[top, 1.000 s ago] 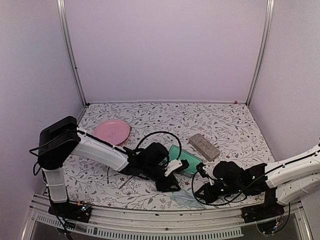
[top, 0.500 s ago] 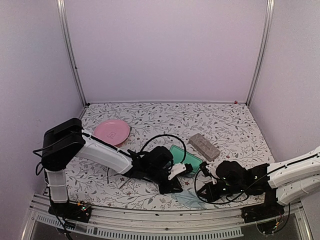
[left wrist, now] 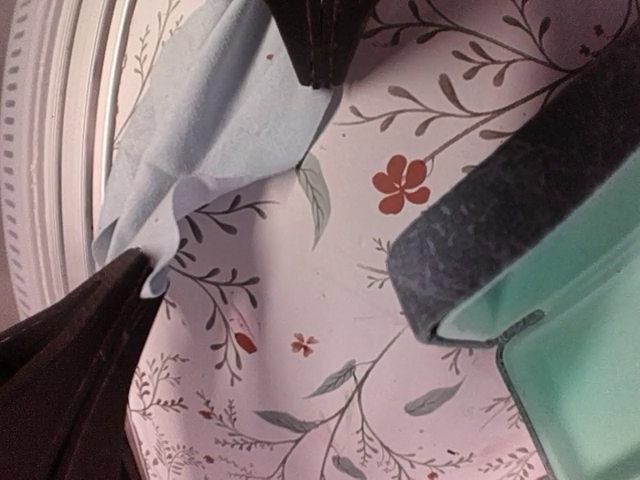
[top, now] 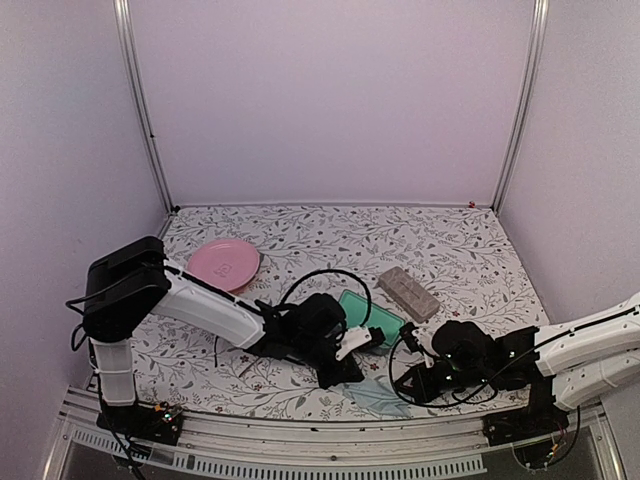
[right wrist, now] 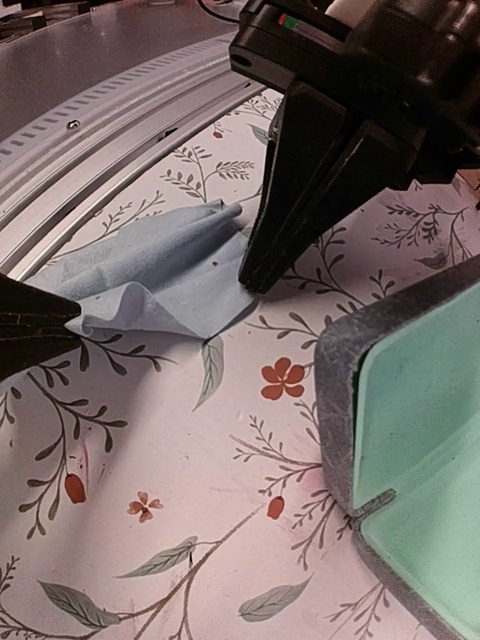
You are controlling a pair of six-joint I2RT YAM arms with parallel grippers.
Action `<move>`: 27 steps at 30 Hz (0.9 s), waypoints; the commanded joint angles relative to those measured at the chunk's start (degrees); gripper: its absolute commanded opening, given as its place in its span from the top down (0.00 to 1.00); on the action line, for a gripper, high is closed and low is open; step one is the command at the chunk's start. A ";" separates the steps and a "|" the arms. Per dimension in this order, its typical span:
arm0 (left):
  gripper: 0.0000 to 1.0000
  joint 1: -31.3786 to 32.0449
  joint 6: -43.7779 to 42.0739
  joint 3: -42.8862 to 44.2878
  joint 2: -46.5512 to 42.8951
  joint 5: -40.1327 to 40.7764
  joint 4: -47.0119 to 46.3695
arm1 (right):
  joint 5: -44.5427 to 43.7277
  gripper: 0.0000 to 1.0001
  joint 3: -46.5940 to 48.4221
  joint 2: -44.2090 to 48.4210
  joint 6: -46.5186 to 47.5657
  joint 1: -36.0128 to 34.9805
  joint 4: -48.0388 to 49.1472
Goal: Organize the sunglasses
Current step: Pick up the glasses cleaning cloth from the center of the board.
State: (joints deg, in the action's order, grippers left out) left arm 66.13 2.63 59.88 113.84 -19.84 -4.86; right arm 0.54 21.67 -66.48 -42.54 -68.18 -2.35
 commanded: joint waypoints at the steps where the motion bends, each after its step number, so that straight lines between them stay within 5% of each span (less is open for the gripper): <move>1: 1.00 0.26 1.48 -2.83 -0.46 0.20 0.83 | -0.95 1.00 0.55 -0.07 0.91 0.41 0.27; 27: 1.00 -3.44 9.13 -20.45 -23.75 6.91 -0.80 | 0.06 1.00 18.36 -17.97 14.18 0.76 2.44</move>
State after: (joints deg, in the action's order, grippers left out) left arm 63.42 10.02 41.74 95.61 -15.25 -6.26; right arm -0.12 38.02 -82.54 -31.14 -67.79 -2.39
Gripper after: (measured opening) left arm 0.006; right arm 0.013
